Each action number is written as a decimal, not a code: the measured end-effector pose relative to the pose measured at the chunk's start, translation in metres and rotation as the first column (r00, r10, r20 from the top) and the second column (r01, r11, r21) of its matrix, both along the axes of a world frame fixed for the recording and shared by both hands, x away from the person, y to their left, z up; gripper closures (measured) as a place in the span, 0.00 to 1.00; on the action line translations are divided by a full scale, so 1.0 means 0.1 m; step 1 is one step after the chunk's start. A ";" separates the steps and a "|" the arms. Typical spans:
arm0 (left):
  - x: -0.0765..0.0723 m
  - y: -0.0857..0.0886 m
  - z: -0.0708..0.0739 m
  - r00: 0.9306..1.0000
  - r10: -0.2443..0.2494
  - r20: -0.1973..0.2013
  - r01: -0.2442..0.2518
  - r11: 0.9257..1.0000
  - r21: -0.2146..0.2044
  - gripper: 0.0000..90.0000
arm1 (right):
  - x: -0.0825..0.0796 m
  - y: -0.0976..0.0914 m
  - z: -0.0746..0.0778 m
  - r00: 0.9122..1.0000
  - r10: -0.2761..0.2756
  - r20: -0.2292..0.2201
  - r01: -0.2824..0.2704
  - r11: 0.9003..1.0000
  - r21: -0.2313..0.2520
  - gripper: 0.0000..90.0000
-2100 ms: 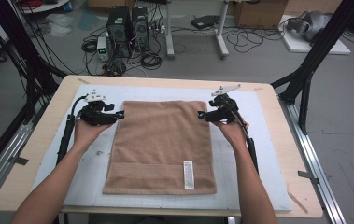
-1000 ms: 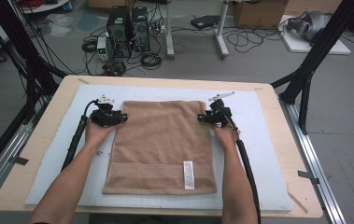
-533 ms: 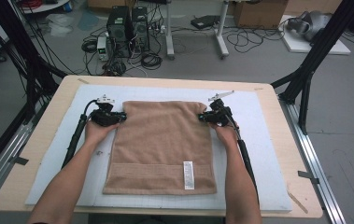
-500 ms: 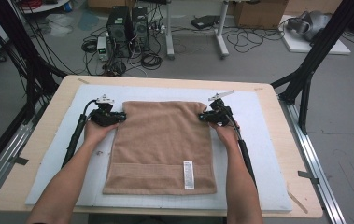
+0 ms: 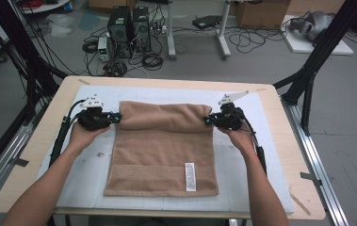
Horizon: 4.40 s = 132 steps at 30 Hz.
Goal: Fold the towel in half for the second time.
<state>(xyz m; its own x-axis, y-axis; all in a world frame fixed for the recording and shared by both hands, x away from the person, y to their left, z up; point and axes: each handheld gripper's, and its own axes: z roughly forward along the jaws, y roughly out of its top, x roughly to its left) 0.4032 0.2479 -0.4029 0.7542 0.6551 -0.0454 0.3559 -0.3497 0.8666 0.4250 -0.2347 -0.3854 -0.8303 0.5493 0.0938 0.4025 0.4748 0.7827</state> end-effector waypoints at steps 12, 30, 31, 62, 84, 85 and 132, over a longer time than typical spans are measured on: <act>-0.48 0.01 -0.23 0.992 -0.103 -0.067 0.109 0.990 0.085 0.92 | -0.55 0.00 -0.30 0.995 0.059 -0.081 -0.060 0.998 -0.016 0.90; -0.50 0.18 -0.02 0.993 -0.102 -0.059 0.105 0.993 0.056 0.67 | -0.56 -0.22 -0.03 1.000 -0.011 -0.024 0.011 1.000 0.025 0.55; -0.48 0.18 0.00 0.994 -0.101 -0.050 0.103 0.994 0.038 0.67 | -0.53 -0.21 0.00 1.000 -0.016 -0.018 0.017 1.000 0.022 0.54; -0.43 0.02 0.00 0.982 -0.185 -0.046 0.188 0.979 0.079 0.94 | -0.56 -0.01 -0.03 0.988 0.157 -0.007 -0.158 0.987 -0.013 0.87; -0.42 0.10 0.13 0.993 -0.111 -0.050 0.114 0.992 0.061 0.66 | -0.55 -0.19 0.09 0.999 0.052 0.004 -0.052 0.998 0.031 0.59; -0.37 0.08 0.12 0.993 -0.101 -0.055 0.104 0.993 0.061 0.65 | -0.51 -0.16 0.08 0.999 0.050 -0.009 -0.050 0.998 0.031 0.58; -0.28 -0.07 -0.32 0.988 -0.036 -0.153 0.061 0.985 0.160 0.44 | -0.34 0.06 -0.41 0.988 0.017 -0.153 -0.031 0.996 -0.084 0.42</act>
